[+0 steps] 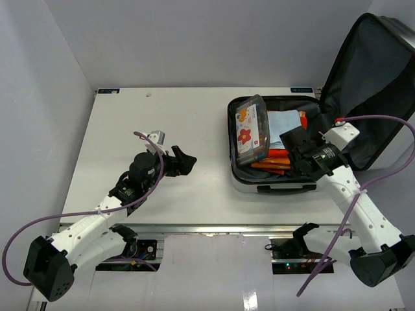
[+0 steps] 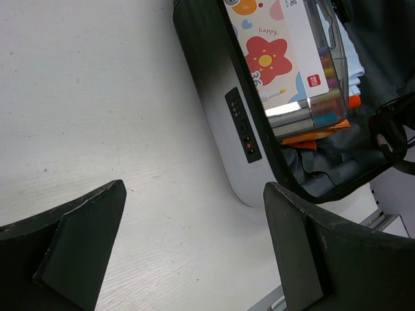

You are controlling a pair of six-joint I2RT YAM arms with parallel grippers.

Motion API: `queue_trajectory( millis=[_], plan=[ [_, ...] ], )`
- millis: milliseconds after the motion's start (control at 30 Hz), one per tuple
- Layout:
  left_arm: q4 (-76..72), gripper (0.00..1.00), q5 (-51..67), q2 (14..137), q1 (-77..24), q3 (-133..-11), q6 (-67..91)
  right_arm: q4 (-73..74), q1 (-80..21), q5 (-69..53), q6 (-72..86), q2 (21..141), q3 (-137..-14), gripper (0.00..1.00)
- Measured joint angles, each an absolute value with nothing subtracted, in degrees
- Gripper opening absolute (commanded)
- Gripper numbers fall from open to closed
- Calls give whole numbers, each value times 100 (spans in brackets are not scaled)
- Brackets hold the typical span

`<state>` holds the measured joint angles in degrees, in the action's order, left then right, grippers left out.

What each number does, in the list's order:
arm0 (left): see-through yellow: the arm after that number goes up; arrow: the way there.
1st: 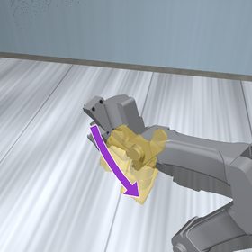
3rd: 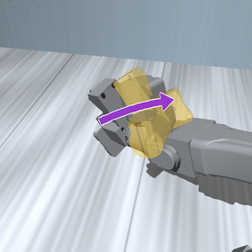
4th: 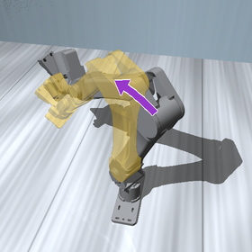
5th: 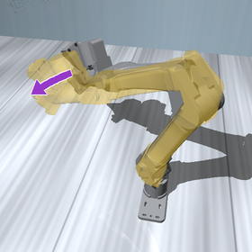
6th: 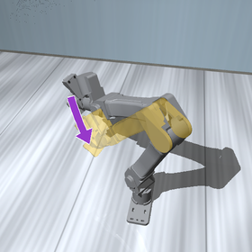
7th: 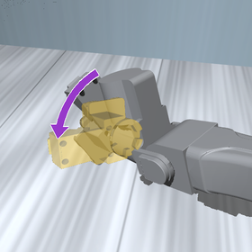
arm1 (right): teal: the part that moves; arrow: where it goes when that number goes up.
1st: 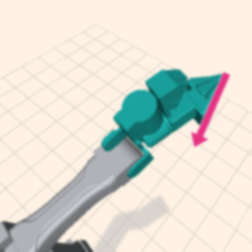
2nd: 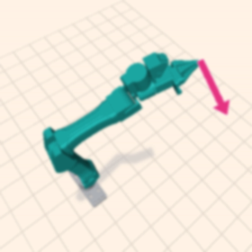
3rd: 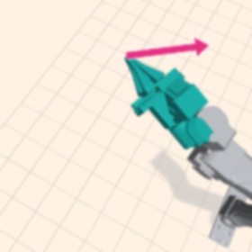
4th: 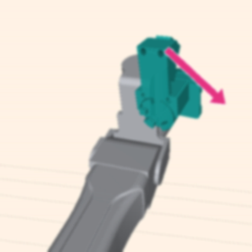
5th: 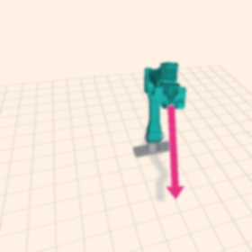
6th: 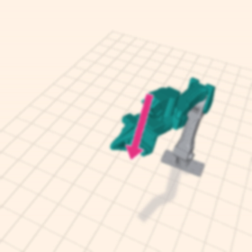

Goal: Pack the luggage

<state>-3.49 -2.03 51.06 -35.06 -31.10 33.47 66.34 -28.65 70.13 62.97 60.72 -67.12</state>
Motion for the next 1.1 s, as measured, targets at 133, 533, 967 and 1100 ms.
queue_trajectory(
  millis=[133,533,967,1100],
  plan=[
    [-349,98,-198,5105,-3522,-3109,3345,6219,-2655,6930,6185,6266,-6376,8],
    [-349,98,-196,5026,-3562,-3109,3332,5720,-2589,6879,6333,7505,-6247,60],
    [-346,98,-192,4955,-3625,-3109,3326,4542,-2725,6420,5038,7983,-6588,75],
    [-346,98,-191,4911,-3645,-3109,3324,3704,-2808,6022,4235,7877,-6588,72]
  ],
)
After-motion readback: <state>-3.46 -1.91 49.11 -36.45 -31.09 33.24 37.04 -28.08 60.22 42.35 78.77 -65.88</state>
